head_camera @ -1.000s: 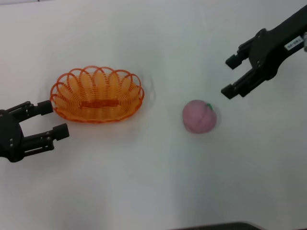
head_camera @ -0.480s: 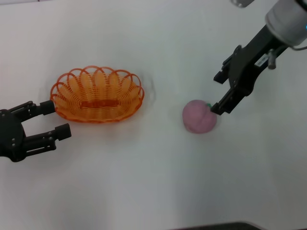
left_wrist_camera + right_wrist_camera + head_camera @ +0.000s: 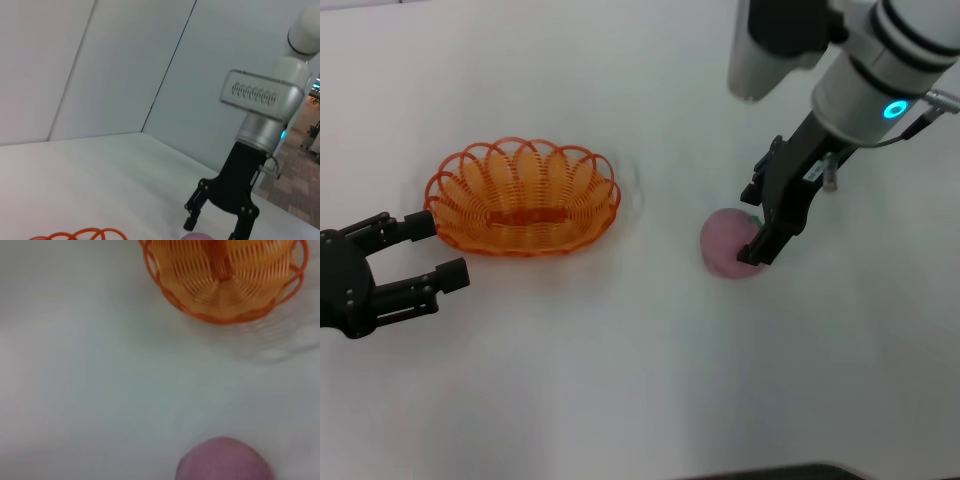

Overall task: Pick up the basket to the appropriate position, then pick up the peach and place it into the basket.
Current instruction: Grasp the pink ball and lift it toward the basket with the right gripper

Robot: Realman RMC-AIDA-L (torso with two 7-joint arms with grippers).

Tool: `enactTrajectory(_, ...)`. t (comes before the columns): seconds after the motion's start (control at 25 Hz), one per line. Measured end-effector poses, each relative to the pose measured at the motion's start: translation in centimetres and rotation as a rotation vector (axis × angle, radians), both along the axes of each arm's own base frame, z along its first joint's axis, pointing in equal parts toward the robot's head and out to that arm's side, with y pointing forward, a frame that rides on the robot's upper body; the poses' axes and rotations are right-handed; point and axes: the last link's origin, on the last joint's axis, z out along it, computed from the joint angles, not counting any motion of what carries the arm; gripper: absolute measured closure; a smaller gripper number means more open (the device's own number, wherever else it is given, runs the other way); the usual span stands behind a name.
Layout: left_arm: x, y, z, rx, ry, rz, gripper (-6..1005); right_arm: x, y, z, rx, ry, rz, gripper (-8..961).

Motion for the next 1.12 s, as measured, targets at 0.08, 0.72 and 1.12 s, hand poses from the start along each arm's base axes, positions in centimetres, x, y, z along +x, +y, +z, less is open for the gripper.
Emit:
enactTrajectory(0.08, -0.1, 0.0, 0.0, 0.000, 0.000, 0.003, 151, 0.5, -0.1, -0.7, 0.002, -0.019, 0.043, 120)
enactTrajectory(0.72, 0.0, -0.2, -0.1, -0.008, -0.009, 0.005, 155, 1.1, -0.4, -1.5, -0.015, -0.031, 0.050, 592)
enactTrajectory(1.12, -0.1, -0.3, -0.1, -0.007, -0.008, 0.008, 155, -1.0, 0.0, 0.5, -0.014, 0.012, 0.103, 712)
